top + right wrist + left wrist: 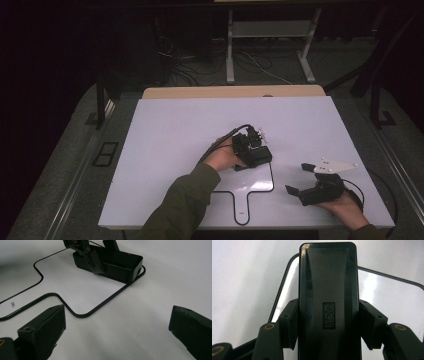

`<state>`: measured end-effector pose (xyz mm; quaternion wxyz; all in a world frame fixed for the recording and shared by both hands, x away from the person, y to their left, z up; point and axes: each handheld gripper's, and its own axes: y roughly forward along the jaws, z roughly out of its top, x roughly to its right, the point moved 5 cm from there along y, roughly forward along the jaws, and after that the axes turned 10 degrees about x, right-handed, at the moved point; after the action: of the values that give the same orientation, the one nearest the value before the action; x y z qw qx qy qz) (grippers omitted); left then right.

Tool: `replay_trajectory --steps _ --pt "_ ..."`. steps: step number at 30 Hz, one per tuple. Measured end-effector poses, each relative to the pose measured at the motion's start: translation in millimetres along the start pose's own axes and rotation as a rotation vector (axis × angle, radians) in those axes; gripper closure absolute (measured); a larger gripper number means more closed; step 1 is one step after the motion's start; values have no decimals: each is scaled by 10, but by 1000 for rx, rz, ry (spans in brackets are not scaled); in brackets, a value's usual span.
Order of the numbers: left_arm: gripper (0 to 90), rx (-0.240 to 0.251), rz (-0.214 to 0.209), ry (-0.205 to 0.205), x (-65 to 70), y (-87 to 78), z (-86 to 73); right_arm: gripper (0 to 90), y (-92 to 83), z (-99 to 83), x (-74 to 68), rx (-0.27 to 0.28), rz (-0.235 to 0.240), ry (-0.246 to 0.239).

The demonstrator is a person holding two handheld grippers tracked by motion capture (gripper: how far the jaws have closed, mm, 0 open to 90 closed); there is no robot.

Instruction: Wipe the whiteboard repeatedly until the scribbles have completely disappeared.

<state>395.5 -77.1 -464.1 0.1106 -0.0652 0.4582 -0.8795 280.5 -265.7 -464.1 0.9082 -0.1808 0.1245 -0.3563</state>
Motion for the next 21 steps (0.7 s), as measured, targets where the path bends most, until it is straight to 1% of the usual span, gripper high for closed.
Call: replay_trajectory --steps 3,5,6,7,12,16,17,21 --pt "392 23 -14 -29 -24 -11 -16 0 0 0 -8 -2 2 0" --pt "392 30 -21 -32 -35 -23 -23 0 -4 0 -4 0 1 0" --pt "392 31 -24 -24 -46 -28 -24 0 -7 -1 1 0 -1 1" --pt "392 40 -26 -39 -38 -31 -26 0 -6 -1 6 0 -2 1" --pt "391 46 -29 -41 -59 -81 -32 0 -4 -3 5 -1 -2 0" --pt "391 58 -30 -42 -48 -158 -25 0 -3 -5 10 -2 -3 3" --pt "391 58 -28 -33 -56 -177 -24 0 -2 -5 10 -2 -3 3" --pt "391 70 -19 -55 -66 -243 -33 0 -2 -4 3 -2 -1 1"
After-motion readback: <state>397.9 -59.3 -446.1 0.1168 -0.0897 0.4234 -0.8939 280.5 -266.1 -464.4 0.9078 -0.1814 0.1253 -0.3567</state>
